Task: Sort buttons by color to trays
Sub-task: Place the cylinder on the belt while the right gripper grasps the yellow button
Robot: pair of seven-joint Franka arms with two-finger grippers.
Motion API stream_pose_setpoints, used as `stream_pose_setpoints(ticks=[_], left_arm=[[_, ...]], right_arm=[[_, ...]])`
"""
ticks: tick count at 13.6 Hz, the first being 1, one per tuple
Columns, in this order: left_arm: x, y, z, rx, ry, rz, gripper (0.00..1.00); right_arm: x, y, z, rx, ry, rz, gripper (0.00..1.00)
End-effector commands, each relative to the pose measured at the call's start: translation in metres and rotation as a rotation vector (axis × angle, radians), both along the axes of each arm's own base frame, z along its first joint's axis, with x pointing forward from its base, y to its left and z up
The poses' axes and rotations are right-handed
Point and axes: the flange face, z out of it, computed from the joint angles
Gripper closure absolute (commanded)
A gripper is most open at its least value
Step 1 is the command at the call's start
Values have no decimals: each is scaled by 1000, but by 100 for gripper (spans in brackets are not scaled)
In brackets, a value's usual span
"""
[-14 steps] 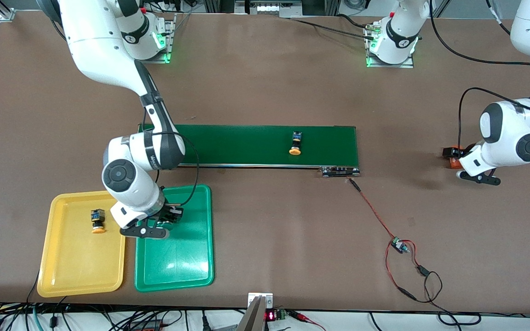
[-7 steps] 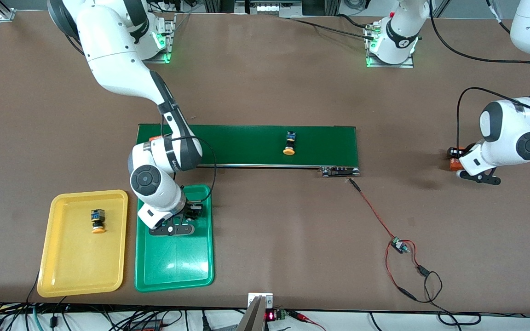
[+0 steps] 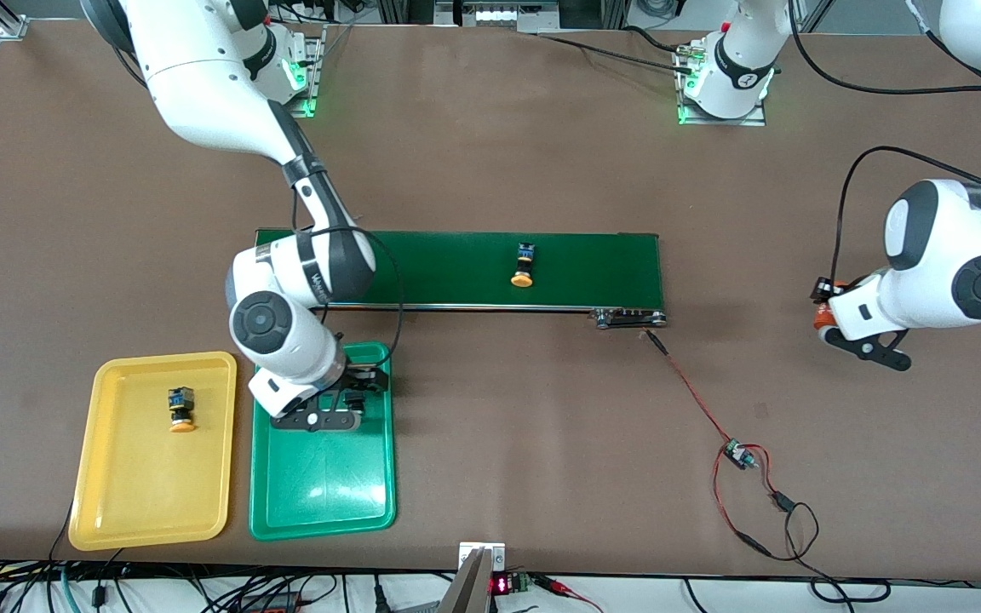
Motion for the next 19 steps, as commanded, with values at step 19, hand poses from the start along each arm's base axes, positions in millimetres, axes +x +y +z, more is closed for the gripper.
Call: stream_pose_setpoints(ticks=[19], left_arm=[[-18, -224, 17, -370, 37, -1074, 84]], right_arm=[[-161, 192, 46, 4, 230, -135, 0]])
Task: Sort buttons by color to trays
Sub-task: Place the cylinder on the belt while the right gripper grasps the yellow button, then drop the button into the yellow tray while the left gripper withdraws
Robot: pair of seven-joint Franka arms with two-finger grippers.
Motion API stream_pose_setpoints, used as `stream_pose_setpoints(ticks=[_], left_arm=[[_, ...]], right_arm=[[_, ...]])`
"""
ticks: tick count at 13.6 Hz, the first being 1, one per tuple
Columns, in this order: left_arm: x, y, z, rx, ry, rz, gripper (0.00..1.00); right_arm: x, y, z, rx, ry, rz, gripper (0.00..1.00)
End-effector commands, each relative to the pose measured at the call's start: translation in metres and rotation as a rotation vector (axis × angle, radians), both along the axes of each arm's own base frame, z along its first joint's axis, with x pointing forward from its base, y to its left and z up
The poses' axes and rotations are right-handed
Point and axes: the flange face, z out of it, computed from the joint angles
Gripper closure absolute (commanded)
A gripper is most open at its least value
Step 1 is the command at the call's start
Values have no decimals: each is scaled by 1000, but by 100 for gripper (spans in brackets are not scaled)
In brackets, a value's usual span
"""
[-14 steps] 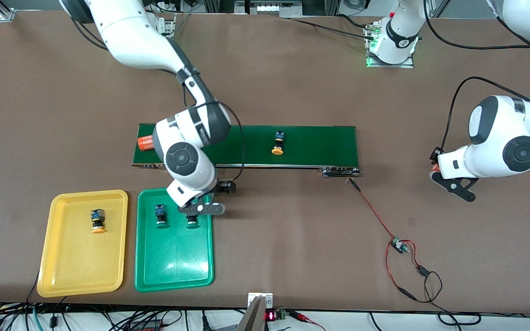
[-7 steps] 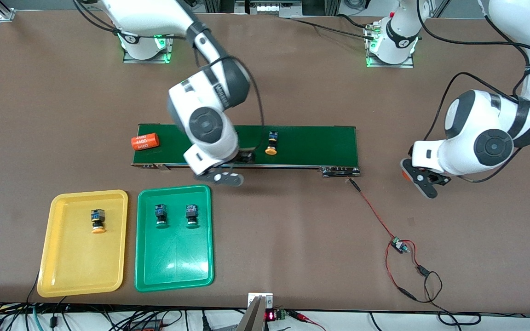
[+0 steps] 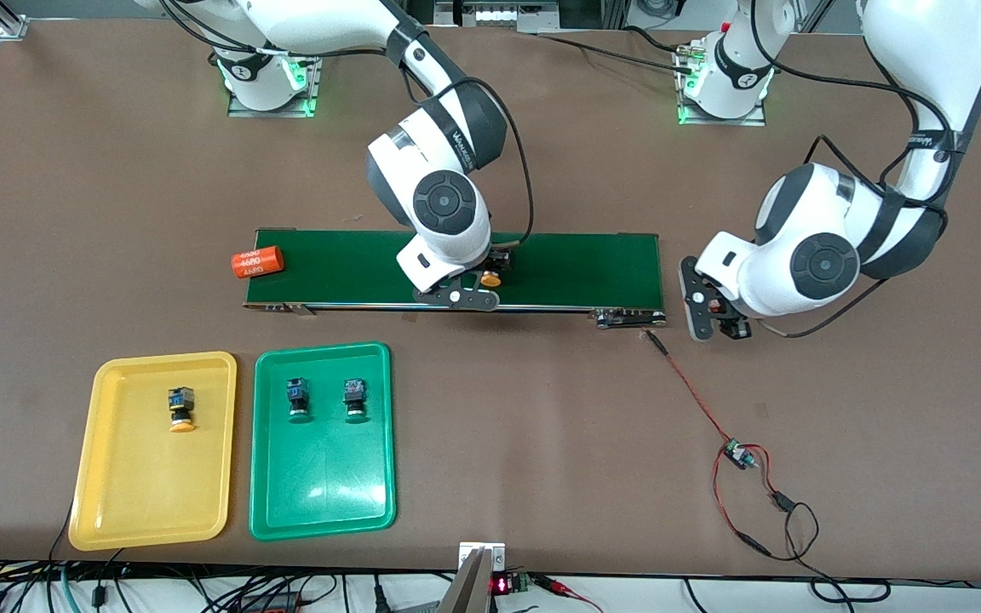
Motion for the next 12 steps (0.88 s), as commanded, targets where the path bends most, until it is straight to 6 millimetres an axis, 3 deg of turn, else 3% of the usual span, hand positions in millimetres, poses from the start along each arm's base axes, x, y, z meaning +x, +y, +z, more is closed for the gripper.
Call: stream_pose_setpoints(ticks=[1, 2, 5, 9, 10, 11, 12], left_arm=[[-14, -45, 7, -53, 7, -125, 85], [-20, -60, -1, -61, 28, -150, 85], [-44, -78, -26, -36, 87, -106, 85], [-54, -95, -47, -48, 94, -86, 84], [-56, -99, -49, -52, 86, -86, 84], [-58, -103, -54, -56, 81, -92, 83], [-57, -104, -59, -64, 81, -92, 83]], right_arm=[[-8, 8, -18, 3, -6, -31, 0], [-10, 10, -25, 1, -8, -28, 0], [-10, 8, -44, -1, -20, -33, 0], [-15, 8, -71, -21, -17, -27, 0], [-16, 7, -76, -27, -10, -27, 4], [-16, 4, -79, -31, -5, -30, 16], [-17, 4, -79, -33, -5, -30, 40]])
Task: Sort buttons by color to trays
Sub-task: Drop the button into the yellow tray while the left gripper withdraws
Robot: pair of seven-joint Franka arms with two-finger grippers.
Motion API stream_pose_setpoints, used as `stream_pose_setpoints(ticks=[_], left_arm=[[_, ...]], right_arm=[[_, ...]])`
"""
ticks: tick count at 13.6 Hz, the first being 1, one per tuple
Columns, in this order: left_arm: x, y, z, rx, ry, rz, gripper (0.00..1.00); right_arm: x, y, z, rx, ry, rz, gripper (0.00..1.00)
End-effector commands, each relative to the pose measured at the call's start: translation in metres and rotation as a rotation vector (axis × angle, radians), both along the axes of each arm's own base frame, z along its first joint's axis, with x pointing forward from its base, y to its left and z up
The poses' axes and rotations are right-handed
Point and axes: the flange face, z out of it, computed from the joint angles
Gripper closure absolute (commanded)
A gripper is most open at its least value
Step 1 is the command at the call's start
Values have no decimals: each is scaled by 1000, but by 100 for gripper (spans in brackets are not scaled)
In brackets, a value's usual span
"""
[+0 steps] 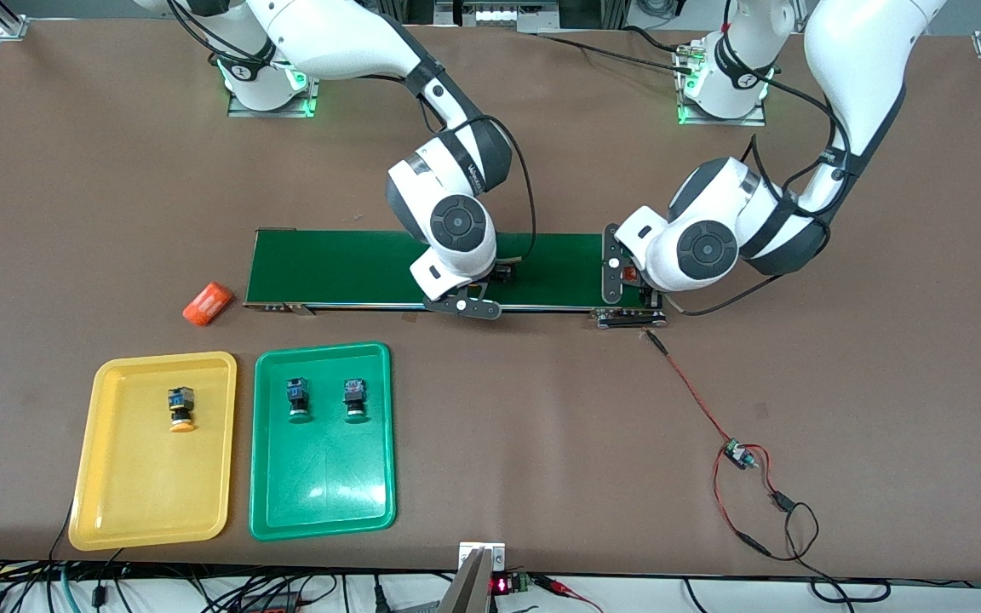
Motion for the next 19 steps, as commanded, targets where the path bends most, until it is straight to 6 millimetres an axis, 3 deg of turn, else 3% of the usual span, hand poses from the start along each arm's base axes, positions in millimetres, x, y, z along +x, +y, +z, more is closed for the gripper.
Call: stream_pose_setpoints(ticks=[1, 2, 3, 4, 7, 9, 12, 15, 19], left_arm=[[-6, -7, -8, -13, -1, 9, 83], [-7, -8, -9, -14, 3, 8, 76], [-7, -8, -11, -15, 6, 2, 33], [-7, -7, -12, -18, 12, -8, 0], [-1, -1, 5, -4, -2, 3, 0], [2, 1, 35, 19, -32, 30, 0], [9, 16, 72, 101, -28, 157, 0], [23, 33, 117, 177, -46, 328, 0], [37, 86, 162, 259, -139, 589, 0]], right_arm=[[-4, 0, 0, -5, -3, -16, 63], [-4, 0, 0, -2, -2, -18, 80], [-3, -1, 0, 0, -2, -19, 93], [-1, 0, 3, 12, -6, -28, 100], [6, -3, 16, 17, -26, -34, 100], [31, -23, 36, 18, -65, -57, 100], [79, -84, 88, 49, -83, -82, 100], [127, -171, 101, 50, -60, -45, 100], [175, -296, 104, 80, -65, 41, 100]])
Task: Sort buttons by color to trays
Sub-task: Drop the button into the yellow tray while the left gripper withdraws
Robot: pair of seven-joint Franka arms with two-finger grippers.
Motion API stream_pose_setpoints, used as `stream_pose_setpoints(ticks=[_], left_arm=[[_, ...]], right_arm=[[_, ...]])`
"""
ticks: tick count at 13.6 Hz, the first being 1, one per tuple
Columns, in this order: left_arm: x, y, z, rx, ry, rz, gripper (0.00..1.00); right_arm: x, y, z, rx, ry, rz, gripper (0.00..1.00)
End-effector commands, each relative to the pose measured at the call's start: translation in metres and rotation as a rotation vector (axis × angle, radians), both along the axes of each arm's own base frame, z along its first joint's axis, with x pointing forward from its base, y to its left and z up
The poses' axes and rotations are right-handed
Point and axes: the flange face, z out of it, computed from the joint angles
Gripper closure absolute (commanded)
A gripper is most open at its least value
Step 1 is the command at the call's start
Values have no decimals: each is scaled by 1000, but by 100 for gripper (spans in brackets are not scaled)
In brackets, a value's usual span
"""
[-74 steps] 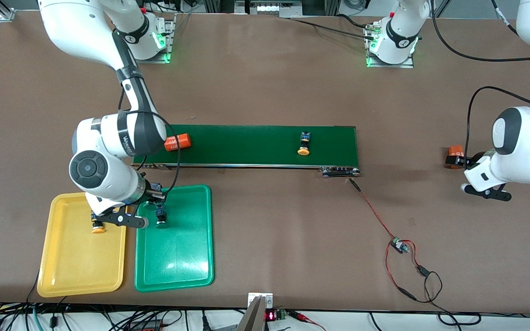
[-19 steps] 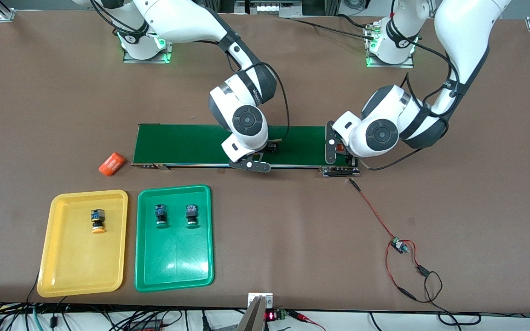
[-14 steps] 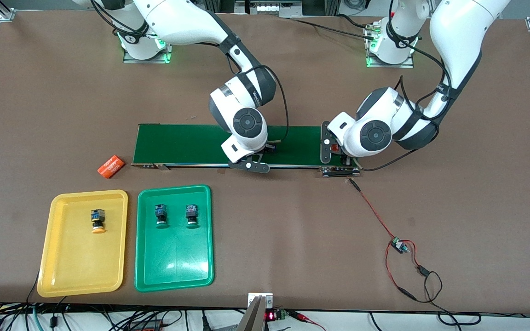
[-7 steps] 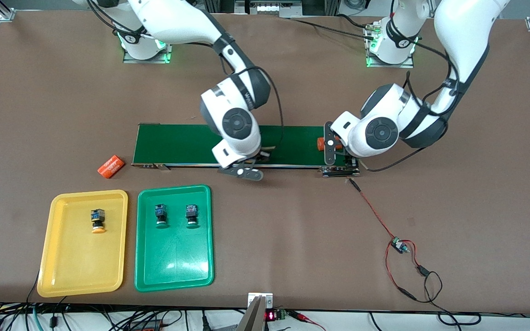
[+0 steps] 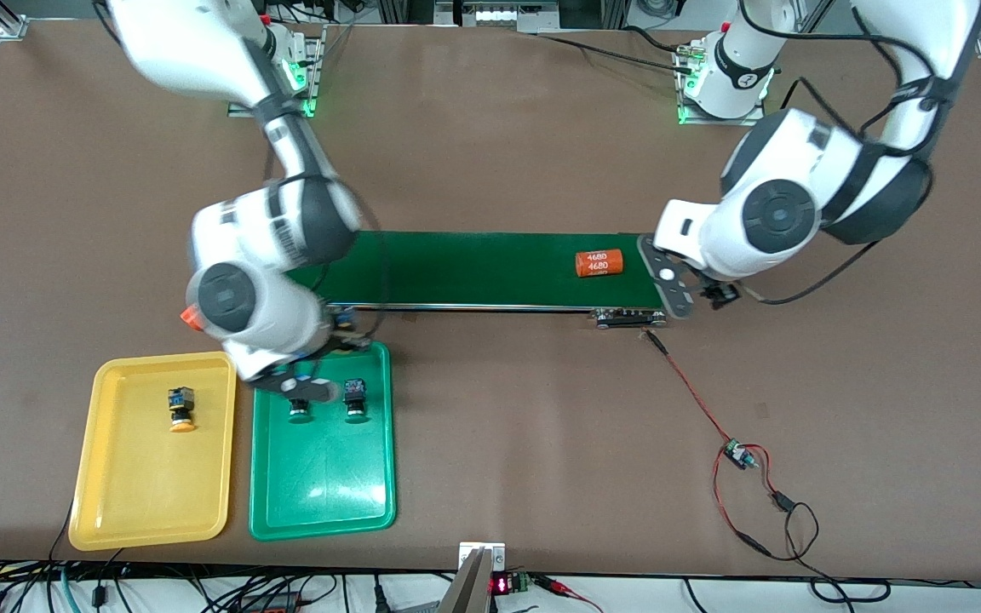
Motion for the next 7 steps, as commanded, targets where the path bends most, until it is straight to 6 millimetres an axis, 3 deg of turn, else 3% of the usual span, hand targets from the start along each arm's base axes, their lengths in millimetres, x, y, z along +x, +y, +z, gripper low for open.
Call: stream_pose_setpoints(ticks=[1, 5, 7], left_arm=[[2, 39, 34, 31, -47, 136, 0], [4, 102, 77, -6, -95, 564, 0], [-2, 120, 107, -7, -140, 744, 0]], right_arm=[[18, -60, 3, 33, 8, 96, 100], [33, -137, -20, 46, 17, 174, 100], [38, -176, -33, 58, 24, 235, 100]])
